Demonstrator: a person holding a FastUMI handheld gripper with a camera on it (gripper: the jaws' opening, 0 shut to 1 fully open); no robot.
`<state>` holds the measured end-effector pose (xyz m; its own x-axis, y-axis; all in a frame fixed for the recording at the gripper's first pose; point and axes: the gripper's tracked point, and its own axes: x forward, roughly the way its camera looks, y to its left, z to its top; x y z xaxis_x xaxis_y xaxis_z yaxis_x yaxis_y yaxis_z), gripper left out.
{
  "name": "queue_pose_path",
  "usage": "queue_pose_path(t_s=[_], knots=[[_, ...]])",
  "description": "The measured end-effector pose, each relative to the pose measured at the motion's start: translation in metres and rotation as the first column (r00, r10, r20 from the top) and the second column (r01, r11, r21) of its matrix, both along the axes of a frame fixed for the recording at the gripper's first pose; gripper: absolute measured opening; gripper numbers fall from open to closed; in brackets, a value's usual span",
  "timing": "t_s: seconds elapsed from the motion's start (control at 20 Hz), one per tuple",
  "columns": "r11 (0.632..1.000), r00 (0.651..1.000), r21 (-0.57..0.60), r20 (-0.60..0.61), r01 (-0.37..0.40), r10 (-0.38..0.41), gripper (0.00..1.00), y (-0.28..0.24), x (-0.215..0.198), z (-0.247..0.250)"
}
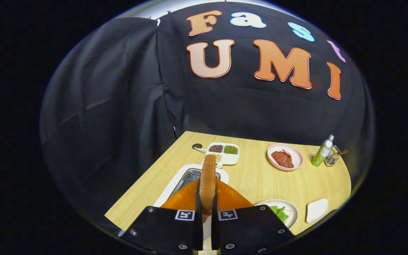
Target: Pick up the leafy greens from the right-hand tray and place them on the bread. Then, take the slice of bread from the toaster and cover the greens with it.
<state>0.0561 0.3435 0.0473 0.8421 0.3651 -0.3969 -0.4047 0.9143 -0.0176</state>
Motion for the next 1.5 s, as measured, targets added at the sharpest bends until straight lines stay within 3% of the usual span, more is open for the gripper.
queue_pose_path(t_s=[0.25,0.45,1.1,1.5], knots=[[0.999,1.0,0.049,0.005,-0.001,0.0,0.09,-0.015,-0.001,0.015],[0.999,0.998,-0.02,0.05,0.027,-0.026,0.09,-0.045,0.002,0.011],[0.995,0.992,-0.031,-0.074,0.099,-0.101,0.09,-0.132,0.007,-0.068],[0.994,0.983,0.007,-0.152,0.108,-0.106,0.1,-0.151,0.006,-0.113]])
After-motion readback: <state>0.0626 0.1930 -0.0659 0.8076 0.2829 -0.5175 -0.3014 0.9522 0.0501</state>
